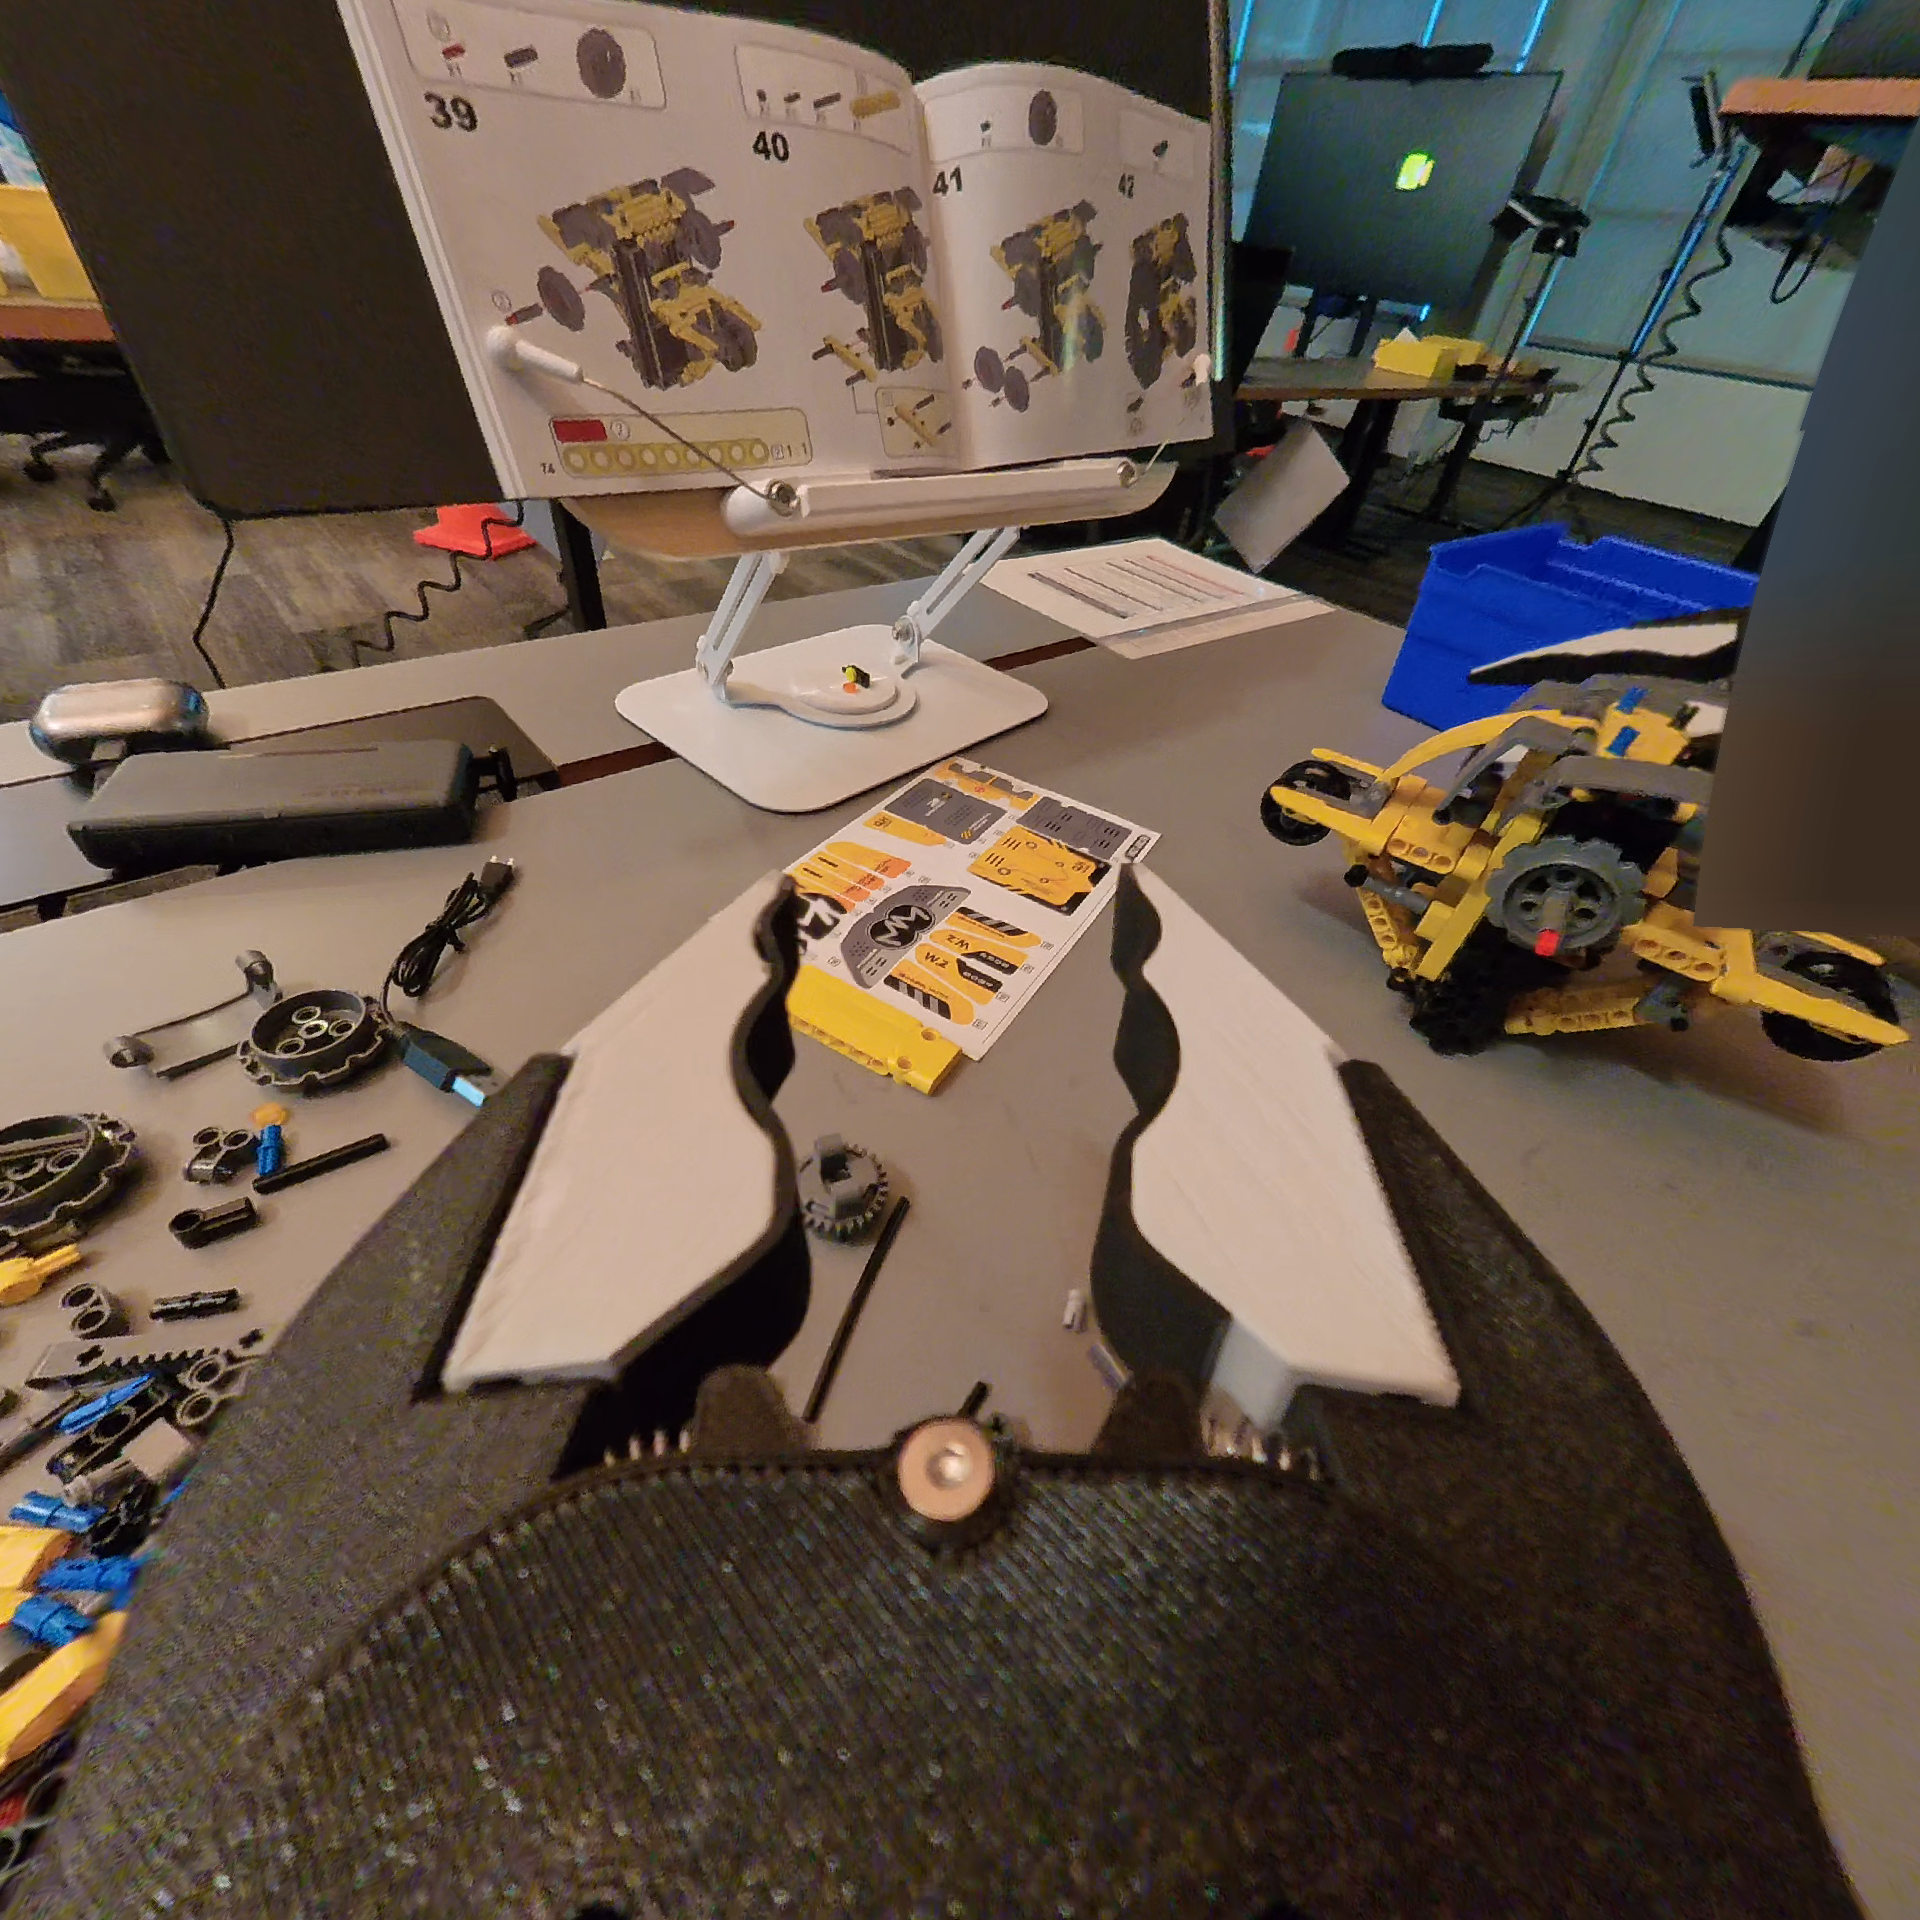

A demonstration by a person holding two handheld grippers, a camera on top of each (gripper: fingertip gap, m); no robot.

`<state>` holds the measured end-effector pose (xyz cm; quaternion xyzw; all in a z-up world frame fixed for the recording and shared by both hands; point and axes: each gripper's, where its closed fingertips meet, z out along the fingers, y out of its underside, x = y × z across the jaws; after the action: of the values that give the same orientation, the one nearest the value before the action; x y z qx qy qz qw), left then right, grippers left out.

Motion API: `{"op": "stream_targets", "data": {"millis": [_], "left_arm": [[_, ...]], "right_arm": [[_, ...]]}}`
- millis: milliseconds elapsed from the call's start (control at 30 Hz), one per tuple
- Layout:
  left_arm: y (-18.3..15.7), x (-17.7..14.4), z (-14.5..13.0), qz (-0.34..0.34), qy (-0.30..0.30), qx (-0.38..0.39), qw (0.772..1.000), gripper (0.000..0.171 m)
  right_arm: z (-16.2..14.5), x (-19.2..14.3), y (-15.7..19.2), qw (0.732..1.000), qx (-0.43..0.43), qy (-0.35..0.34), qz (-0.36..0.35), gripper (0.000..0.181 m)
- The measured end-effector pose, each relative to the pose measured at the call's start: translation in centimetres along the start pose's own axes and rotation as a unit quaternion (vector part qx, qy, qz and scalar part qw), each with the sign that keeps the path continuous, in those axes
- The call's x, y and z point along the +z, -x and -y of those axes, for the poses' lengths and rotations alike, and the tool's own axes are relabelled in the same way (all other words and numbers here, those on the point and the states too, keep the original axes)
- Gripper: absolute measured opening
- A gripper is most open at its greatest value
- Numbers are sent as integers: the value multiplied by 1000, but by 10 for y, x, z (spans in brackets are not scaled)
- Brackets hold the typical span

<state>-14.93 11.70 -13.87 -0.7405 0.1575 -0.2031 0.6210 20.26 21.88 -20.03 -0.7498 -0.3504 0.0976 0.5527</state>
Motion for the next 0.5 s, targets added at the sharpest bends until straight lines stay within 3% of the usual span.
{"op": "stream_targets", "data": {"millis": [267,500], "left_arm": [[-23,-1,7,4,-4,66,998,51],[-53,-5,21,-10,-26,116,993,55]], "right_arm": [[30,-24,-9,997,-20,-64,-30,56],[90,-72,11,982,-82,-152,-78,46]]}}
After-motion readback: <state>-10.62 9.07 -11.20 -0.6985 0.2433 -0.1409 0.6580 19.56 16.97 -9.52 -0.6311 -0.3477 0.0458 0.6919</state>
